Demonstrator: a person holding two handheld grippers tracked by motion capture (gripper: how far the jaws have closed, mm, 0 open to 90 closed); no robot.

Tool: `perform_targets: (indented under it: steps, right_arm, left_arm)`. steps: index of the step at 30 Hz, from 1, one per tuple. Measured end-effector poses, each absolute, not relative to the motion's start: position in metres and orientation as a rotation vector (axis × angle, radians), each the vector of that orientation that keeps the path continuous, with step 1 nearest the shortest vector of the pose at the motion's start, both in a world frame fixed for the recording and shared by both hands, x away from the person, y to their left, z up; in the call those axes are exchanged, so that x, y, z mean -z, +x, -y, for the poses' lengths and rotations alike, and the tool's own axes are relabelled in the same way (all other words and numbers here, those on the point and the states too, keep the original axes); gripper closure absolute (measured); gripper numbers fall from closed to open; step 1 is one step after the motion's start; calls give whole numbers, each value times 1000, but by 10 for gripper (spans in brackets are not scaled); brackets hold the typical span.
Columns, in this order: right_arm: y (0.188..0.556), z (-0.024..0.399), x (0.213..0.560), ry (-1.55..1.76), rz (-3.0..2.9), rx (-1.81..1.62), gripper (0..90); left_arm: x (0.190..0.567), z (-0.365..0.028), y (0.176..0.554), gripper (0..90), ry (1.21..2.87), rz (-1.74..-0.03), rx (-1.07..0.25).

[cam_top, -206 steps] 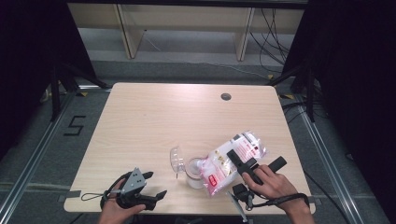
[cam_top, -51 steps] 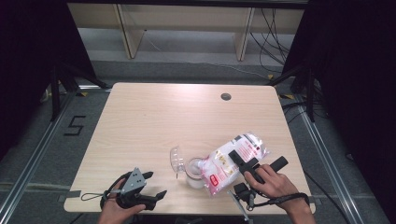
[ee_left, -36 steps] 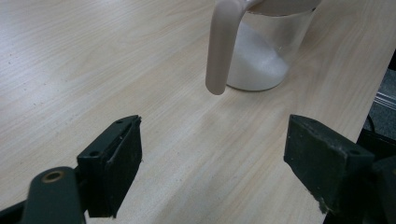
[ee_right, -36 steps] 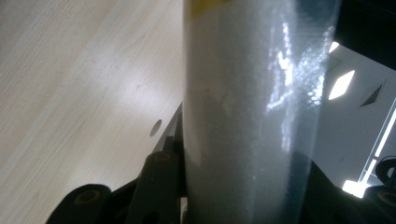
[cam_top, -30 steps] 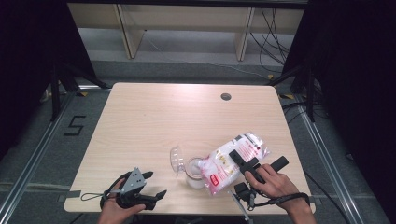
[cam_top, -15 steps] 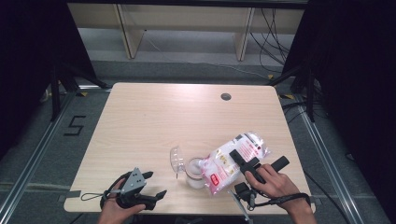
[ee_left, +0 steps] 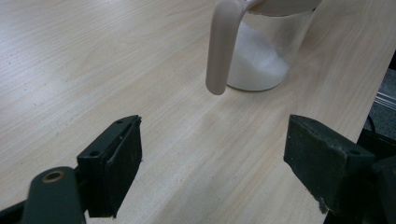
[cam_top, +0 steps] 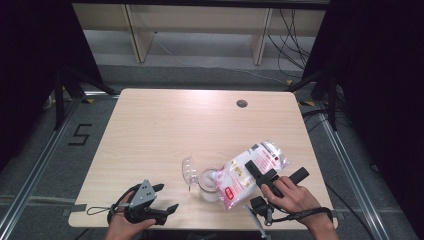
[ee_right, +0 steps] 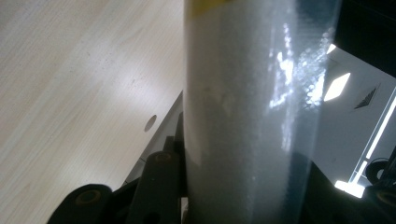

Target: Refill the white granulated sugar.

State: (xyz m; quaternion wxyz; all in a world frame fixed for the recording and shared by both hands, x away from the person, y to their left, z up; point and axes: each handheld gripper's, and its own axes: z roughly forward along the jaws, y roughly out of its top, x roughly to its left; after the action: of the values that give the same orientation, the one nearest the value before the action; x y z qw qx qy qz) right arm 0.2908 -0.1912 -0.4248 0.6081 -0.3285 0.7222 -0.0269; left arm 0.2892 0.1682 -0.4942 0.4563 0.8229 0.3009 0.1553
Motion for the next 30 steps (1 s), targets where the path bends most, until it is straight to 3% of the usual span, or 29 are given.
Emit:
perform_targets:
  steps: [30]
  right_arm:
    - [285, 182, 422, -787, -1670, 68, 720]
  left_arm:
    - [494, -168, 289, 190, 2033, -746, -375]
